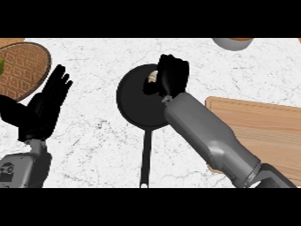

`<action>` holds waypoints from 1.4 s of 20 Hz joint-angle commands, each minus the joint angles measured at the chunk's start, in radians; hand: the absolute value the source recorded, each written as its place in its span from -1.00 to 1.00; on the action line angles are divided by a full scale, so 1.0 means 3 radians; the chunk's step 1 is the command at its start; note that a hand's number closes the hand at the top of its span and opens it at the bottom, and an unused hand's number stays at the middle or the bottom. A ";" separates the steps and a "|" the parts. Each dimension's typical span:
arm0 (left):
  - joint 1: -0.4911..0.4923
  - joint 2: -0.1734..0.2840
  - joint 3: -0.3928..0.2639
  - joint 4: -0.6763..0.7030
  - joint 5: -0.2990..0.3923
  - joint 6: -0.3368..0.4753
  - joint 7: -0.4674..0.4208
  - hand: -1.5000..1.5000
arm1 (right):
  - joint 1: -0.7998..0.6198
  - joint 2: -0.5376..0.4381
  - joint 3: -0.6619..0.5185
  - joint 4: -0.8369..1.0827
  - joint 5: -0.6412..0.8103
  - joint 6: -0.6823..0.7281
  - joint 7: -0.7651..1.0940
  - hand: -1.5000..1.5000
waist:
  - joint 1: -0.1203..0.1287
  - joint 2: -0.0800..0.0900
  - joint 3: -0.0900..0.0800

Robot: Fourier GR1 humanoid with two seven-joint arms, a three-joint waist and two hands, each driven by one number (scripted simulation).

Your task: Pick the cupcake from the cutting board and place it in the pan

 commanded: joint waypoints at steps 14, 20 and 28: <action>-0.0042 -0.0030 0.0023 -0.0026 0.0011 0.0027 0.0058 0.00 | 0.0501 0.0011 -0.0269 0.0080 -0.1177 -0.1327 -0.0912 -1.00 | -0.0074 -0.0026 0.0005; 0.0094 0.0095 0.0201 0.0010 0.0026 0.0014 -0.0042 0.00 | 0.0956 -0.0012 -0.0698 -0.0697 -0.1614 -0.1606 -0.1509 -1.00 | -0.0235 -0.0056 0.0004; 0.0224 0.0034 0.0099 -0.0341 -0.0021 0.0133 0.0288 0.00 | 0.2385 -0.0341 -0.0518 -0.2434 -0.2316 -0.1214 -0.2370 -1.00 | -0.0294 -0.0085 0.0007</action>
